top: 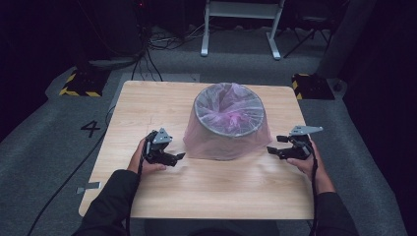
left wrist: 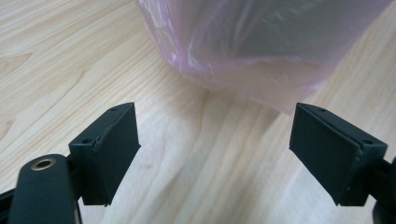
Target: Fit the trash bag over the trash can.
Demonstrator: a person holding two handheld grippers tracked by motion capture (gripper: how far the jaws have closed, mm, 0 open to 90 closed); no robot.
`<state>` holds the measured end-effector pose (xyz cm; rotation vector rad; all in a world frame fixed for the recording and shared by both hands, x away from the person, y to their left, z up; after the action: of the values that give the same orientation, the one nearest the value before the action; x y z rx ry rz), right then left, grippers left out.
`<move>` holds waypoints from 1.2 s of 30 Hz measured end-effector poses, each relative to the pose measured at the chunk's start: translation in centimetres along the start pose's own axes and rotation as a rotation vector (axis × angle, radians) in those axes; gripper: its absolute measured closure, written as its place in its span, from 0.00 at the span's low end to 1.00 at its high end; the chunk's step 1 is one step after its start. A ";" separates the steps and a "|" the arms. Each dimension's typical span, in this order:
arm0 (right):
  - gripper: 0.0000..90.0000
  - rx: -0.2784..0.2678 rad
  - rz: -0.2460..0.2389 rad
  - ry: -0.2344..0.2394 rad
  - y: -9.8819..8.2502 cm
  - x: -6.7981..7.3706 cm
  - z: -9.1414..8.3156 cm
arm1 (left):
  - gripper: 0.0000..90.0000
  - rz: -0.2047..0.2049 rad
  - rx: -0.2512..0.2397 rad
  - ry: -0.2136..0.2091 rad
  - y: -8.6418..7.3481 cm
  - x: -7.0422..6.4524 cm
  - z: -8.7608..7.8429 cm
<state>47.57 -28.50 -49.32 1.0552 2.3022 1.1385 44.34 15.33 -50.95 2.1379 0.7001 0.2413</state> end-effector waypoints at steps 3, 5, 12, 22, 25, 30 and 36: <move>0.22 -0.035 -0.004 0.012 0.1 0.0 -1.8 | 0.18 -0.002 0.008 -0.005 -0.5 -0.7 -0.4; 0.23 -0.065 -0.008 0.001 0.3 0.0 -3.0 | 0.18 0.008 0.032 -0.011 -1.2 -1.4 -0.4; 0.23 -0.109 -0.005 -0.025 1.0 0.2 -4.1 | 0.18 0.005 0.075 -0.034 -2.6 -2.4 -0.3; 0.23 -0.163 -0.063 -0.051 3.7 2.2 -5.2 | 0.18 0.001 0.103 -0.021 -4.1 -2.8 -0.5; 0.23 -0.178 -0.077 -0.063 4.9 2.7 -5.7 | 0.18 0.000 0.111 -0.015 -4.4 -2.9 -0.6; 0.23 -0.191 -0.089 -0.087 6.3 3.1 -5.9 | 0.17 -0.011 0.102 -0.015 -4.4 -2.9 -0.6; 0.23 -0.211 -0.095 -0.130 8.8 3.5 -6.0 | 0.13 -0.030 0.113 -0.009 -4.4 -2.7 -0.4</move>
<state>45.77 -25.48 -38.67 0.9035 2.0572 1.2069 40.25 16.20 -53.91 2.2327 0.7559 0.1795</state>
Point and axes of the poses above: each handheld gripper's, and its own axes: z roughly forward along the jaws, y roughly out of its top, x roughly to its left, the point moved 5 cm from there along z, roughly forward along the jaws, and after that the axes turned 8 degrees about -y, right-handed, at the moved point
